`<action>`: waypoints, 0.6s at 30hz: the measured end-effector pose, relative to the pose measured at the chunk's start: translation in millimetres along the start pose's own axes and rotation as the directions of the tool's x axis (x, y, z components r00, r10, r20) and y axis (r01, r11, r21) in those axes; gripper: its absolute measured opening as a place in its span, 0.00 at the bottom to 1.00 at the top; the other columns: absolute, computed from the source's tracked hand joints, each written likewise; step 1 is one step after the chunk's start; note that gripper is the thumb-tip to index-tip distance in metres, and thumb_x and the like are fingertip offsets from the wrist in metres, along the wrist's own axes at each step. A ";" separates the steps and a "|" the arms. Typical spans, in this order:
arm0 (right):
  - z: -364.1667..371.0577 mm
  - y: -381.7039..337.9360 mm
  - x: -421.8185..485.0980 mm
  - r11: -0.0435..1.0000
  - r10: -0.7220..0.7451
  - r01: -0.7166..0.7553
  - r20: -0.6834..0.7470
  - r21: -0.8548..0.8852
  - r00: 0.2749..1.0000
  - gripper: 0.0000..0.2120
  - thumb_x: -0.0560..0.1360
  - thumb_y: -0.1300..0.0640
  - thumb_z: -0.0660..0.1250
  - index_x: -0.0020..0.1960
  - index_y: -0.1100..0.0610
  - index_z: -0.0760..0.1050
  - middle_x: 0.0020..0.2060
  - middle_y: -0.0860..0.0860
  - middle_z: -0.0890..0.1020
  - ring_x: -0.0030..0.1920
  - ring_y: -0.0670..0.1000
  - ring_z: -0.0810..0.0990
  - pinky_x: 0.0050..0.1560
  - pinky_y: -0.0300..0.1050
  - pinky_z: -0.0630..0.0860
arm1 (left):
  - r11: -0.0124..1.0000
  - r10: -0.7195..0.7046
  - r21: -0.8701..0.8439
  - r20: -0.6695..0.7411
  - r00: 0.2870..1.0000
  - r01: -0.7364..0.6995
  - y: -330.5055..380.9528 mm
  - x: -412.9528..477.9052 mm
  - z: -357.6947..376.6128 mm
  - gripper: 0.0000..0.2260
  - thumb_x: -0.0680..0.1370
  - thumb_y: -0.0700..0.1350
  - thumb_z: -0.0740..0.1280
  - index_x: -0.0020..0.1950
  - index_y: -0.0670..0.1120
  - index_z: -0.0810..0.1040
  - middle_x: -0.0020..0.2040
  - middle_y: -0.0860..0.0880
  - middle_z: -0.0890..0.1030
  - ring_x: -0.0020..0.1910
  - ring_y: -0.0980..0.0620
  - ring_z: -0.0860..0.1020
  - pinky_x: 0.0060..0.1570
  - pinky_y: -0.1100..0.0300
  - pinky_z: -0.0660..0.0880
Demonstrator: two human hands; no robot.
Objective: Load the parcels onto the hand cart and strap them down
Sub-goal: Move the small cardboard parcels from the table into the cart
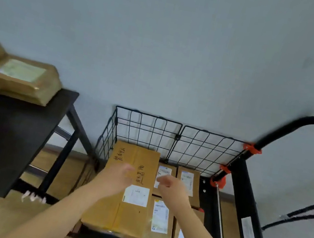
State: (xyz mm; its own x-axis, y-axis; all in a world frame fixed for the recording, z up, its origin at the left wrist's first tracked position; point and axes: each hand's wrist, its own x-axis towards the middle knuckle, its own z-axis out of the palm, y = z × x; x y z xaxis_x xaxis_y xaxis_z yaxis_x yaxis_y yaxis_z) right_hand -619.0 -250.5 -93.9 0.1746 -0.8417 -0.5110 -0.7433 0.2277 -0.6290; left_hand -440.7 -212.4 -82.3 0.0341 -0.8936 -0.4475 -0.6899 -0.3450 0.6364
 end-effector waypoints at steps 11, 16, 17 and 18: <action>73.0 -166.3 -89.7 0.924 -0.377 0.381 -0.088 0.027 0.922 0.12 0.78 0.61 0.61 0.56 0.51 0.79 0.53 0.46 0.80 0.53 0.45 0.77 0.41 0.30 0.70 | 0.996 0.066 -0.035 -0.389 0.919 -0.087 -76.8 -158.7 -152.7 0.16 0.79 0.46 0.63 0.67 0.53 0.71 0.65 0.54 0.71 0.62 0.59 0.71 0.59 0.62 0.69; 115.7 -233.8 -120.4 0.871 -0.489 0.489 -0.014 0.046 0.872 0.11 0.78 0.61 0.61 0.55 0.53 0.79 0.51 0.47 0.80 0.51 0.45 0.76 0.50 0.35 0.69 | 0.998 0.009 -0.047 -0.537 0.843 -0.041 -122.1 -219.4 -194.1 0.16 0.78 0.47 0.64 0.66 0.54 0.71 0.65 0.55 0.72 0.57 0.62 0.70 0.55 0.65 0.69; 124.5 -245.4 -124.7 0.862 -0.506 0.506 -0.004 0.040 0.862 0.11 0.78 0.61 0.61 0.54 0.52 0.79 0.51 0.47 0.80 0.51 0.45 0.77 0.51 0.35 0.69 | 0.998 -0.009 -0.057 -0.558 0.829 -0.028 -130.4 -229.3 -200.4 0.16 0.78 0.47 0.64 0.66 0.54 0.71 0.65 0.55 0.72 0.58 0.61 0.71 0.56 0.65 0.70; 133.2 -255.9 -128.2 0.854 -0.520 0.519 0.006 0.035 0.854 0.10 0.77 0.61 0.62 0.53 0.51 0.80 0.52 0.47 0.81 0.51 0.46 0.77 0.51 0.36 0.69 | 0.998 -0.028 -0.068 -0.578 0.815 -0.014 -138.2 -238.6 -206.4 0.16 0.78 0.47 0.65 0.66 0.55 0.71 0.65 0.55 0.72 0.60 0.61 0.71 0.58 0.64 0.70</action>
State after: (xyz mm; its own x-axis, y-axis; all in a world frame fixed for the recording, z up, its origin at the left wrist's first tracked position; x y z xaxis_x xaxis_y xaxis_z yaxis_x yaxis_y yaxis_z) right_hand -365.2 -135.7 54.5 0.5393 -0.8345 -0.1129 -0.5213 -0.2256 -0.8230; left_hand -204.2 -10.8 66.2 0.4653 -0.8849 -0.0193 -0.6397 -0.3513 0.6837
